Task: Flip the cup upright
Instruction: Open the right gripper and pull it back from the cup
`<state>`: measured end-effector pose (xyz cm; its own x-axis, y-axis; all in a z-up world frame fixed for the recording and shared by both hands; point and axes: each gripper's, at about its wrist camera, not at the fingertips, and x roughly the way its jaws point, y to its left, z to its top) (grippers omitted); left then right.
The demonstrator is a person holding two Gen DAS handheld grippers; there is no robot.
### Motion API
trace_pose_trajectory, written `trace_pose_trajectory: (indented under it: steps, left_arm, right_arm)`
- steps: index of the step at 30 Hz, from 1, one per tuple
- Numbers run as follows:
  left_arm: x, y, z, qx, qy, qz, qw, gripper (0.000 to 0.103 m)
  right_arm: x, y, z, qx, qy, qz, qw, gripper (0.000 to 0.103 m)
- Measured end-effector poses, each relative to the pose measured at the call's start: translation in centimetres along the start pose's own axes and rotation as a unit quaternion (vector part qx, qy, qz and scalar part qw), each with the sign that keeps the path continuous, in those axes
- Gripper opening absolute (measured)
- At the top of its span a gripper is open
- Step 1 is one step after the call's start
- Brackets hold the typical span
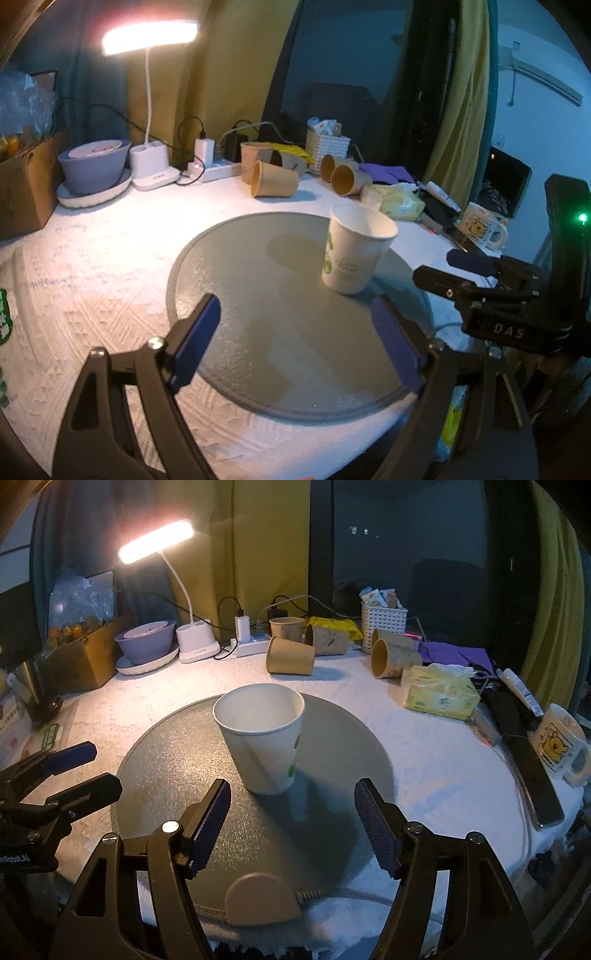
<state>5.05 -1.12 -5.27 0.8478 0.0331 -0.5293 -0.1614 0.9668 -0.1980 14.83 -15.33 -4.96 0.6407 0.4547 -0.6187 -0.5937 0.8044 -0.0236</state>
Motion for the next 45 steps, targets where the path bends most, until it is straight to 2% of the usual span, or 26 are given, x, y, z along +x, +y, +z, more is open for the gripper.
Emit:
trace_pose_trajectory:
  steps: [21,25,45]
  left_arm:
    - [-4.9,-2.6,1.8,0.039,-0.056,0.0,0.9977,0.085]
    - [-5.6,-3.0,2.0,0.04,-0.066,-0.003,0.997,0.094]
    - [-9.5,-4.0,4.0,0.062,-0.122,0.012,0.9905,0.094]
  right_arm:
    - [-6.6,0.3,1.1,-0.007,-0.05,-0.014,0.999,0.073]
    - [-7.7,0.5,1.3,-0.011,-0.06,-0.016,0.998,0.073]
    - [-12.7,1.6,3.2,-0.021,-0.113,-0.006,0.993,0.073]
